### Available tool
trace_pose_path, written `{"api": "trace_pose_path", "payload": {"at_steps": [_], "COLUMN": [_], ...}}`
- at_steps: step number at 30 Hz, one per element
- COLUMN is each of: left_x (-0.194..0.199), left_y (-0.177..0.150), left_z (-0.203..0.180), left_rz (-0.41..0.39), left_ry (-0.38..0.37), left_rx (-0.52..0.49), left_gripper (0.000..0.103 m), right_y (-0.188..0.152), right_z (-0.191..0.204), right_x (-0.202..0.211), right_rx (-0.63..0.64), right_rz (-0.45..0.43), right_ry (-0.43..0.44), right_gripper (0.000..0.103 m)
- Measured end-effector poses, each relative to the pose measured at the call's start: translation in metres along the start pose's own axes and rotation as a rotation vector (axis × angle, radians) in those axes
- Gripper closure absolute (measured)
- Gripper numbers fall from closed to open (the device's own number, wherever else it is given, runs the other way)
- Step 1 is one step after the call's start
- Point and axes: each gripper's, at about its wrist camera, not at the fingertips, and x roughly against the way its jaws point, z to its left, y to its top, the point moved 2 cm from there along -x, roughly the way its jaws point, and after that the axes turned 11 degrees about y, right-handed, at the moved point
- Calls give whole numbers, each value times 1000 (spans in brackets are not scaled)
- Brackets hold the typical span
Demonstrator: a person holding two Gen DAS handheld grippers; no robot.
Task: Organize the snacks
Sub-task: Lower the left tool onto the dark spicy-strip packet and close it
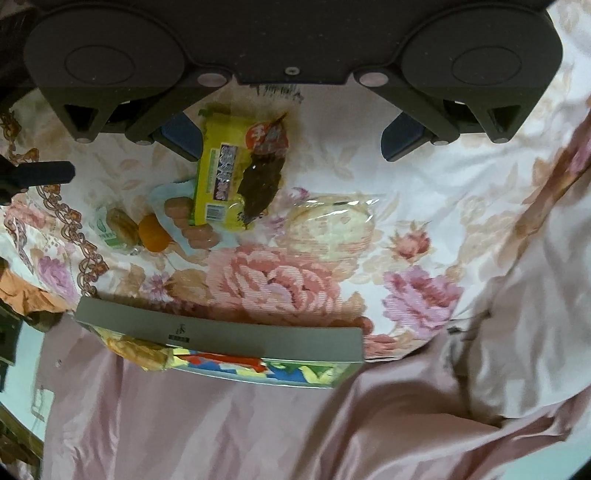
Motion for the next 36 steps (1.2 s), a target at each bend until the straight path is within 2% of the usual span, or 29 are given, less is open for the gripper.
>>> {"api": "trace_pose_path", "payload": {"at_steps": [7, 9, 14, 22, 24, 26, 30, 36], "left_x": [-17, -21, -29, -38, -39, -38, -35, -16], "left_y": [12, 15, 18, 20, 21, 21, 18, 4], "left_z": [-5, -6, -9, -9, -8, -8, -5, 15], "left_rz": [12, 15, 37, 72, 76, 76, 78, 82], "left_ry": [-65, -78, -91, -84, -89, -95, -80, -40], "left_rx": [-10, -5, 1, 13, 16, 21, 42, 164], "left_gripper": [9, 15, 22, 37, 47, 51, 55, 56], "right_y": [2, 2, 3, 8, 9, 9, 8, 8], "right_z": [13, 15, 21, 13, 11, 9, 10, 13], "right_x": [-9, -12, -16, -25, -26, -26, -27, -27], "right_rx": [99, 127, 180, 112, 96, 90, 93, 85], "right_rz": [-30, -39, -56, -47, -50, -53, -53, -47], "right_ry": [-7, -11, -23, -13, -12, -12, -13, 17], "right_gripper": [0, 0, 0, 0, 0, 0, 0, 0]}}
